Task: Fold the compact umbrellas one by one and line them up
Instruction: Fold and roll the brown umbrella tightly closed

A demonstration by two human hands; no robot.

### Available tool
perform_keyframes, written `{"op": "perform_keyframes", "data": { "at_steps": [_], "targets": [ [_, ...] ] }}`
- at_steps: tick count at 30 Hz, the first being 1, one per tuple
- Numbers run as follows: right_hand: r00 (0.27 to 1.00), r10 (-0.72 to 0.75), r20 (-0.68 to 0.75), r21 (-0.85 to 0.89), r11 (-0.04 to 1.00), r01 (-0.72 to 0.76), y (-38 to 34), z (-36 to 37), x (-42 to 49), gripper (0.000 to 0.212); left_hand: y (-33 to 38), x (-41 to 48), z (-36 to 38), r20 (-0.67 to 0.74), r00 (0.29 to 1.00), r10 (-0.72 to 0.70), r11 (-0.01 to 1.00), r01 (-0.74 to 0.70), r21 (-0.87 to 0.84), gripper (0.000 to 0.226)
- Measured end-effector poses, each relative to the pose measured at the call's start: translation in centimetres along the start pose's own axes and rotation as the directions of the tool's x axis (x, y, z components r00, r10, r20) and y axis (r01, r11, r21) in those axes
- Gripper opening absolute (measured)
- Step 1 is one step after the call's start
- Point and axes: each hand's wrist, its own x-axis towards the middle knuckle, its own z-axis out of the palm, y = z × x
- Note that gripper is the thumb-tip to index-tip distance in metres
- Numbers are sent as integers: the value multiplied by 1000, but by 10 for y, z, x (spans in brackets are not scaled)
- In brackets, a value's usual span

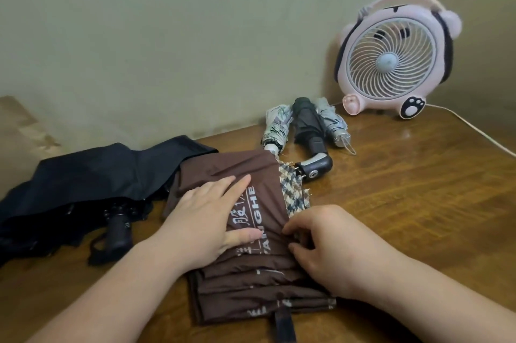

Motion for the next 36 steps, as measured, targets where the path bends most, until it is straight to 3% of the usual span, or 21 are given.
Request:
{"op": "perform_keyframes", "data": {
  "at_steps": [6, 8, 10, 12, 14, 16, 18, 20, 22, 28, 33, 36],
  "targets": [
    [989, 21, 150, -174, 985, 6, -10, -33, -14, 34, 20, -20, 7, -15, 1000, -4, 1000, 4, 19, 123],
    [976, 49, 211, -287, 958, 14, -19, -49, -18, 37, 24, -24, 10, -24, 1000, -13, 1000, 13, 7, 125],
    [982, 48, 182, -424, 905, 34, -31, -57, -16, 40, 27, -27, 11, -37, 999, -20, 1000, 21, 10, 130],
    [996, -92, -3, -461, 884, 80, -38, -54, -3, 40, 30, -29, 12, -61, 998, -22, 1000, 23, 12, 132],
    [924, -326, -198, -350, 904, 244, -42, -38, 14, 46, 31, -29, 11, -69, 997, -20, 1000, 20, 9, 131],
    [870, -451, -199, -250, 882, 400, -46, -15, 33, 59, 31, -29, 9, -70, 998, 3, 999, 1, 53, 123],
    [867, -484, -114, -185, 868, 460, -44, 11, 50, 62, 33, -29, 7, -57, 998, 24, 994, -18, 112, 115],
    [887, -461, -19, -159, 877, 453, -31, 28, 59, 67, 35, -30, 6, -39, 999, -3, 995, 7, 95, 120],
    [891, -452, 33, -252, 860, 445, -11, 33, 63, 72, 35, -31, 6, -58, 997, -49, 997, 53, 64, 127],
    [928, -372, -29, -468, 825, 316, 15, 32, 63, 75, 30, -26, 9, -109, 984, -143, 990, 144, 3, 129],
    [922, -386, -39, -531, 789, 308, 15, 35, 65, 71, 30, -24, 9, -127, 980, -151, 988, 154, 14, 126],
    [910, -411, -52, -548, 774, 318, 17, 38, 67, 72, 24, -28, 5, -135, 981, -141, 988, 130, -85, 118]
  ]
}}
